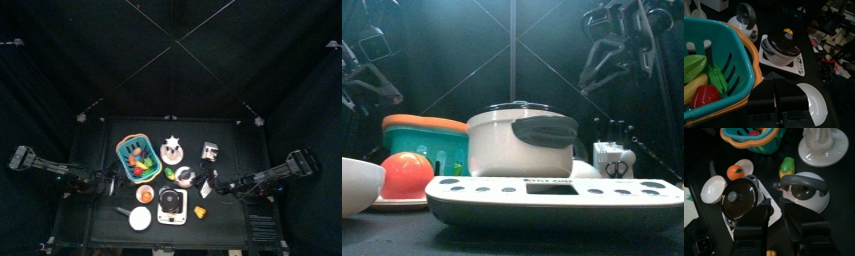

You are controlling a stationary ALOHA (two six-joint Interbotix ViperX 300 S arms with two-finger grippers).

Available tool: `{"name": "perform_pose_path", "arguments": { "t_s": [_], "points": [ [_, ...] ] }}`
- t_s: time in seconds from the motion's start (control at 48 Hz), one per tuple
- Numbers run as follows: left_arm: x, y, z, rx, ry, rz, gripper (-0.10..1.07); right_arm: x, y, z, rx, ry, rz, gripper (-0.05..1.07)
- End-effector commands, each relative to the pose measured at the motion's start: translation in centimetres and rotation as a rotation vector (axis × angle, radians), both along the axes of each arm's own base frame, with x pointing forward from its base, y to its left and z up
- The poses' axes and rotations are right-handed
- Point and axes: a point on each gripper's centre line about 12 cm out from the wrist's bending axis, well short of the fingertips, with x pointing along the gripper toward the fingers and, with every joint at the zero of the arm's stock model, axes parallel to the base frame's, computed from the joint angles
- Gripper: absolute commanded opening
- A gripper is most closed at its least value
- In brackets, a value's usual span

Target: Grab pot lid

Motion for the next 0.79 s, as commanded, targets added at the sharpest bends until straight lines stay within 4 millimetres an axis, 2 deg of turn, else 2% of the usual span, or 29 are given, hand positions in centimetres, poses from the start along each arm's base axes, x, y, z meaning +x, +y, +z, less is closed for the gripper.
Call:
{"name": "perform_pose_path", "arguments": {
  "t_s": [0.0, 0.167, 0.312, 0.396, 0.771],
  "points": [
    [0.3, -0.1, 0.5, 0.002, -0.014, -0.004, 0.17, 0.9, 0.3, 0.6, 0.021, -0.024, 0.013, 0.64],
    [0.3, -0.1, 0.4, 0.001, -0.011, -0.004, 0.17, 3.2, 1.9, 0.3, -0.012, -0.029, 0.113, 0.64],
    [0.2, -0.1, 0.4, 0.0, -0.011, -0.003, 0.17, 5.0, 4.1, -0.4, -0.122, -0.029, 0.256, 0.64],
    [0.3, -0.1, 0.4, 0.0, -0.012, -0.003, 0.17, 6.0, 4.7, -0.6, -0.188, -0.033, 0.298, 0.64],
    [0.2, -0.1, 0.4, 0.0, -0.011, -0.003, 0.17, 8.6, 7.3, -2.4, -0.267, -0.002, 0.386, 0.64]
  ]
}}
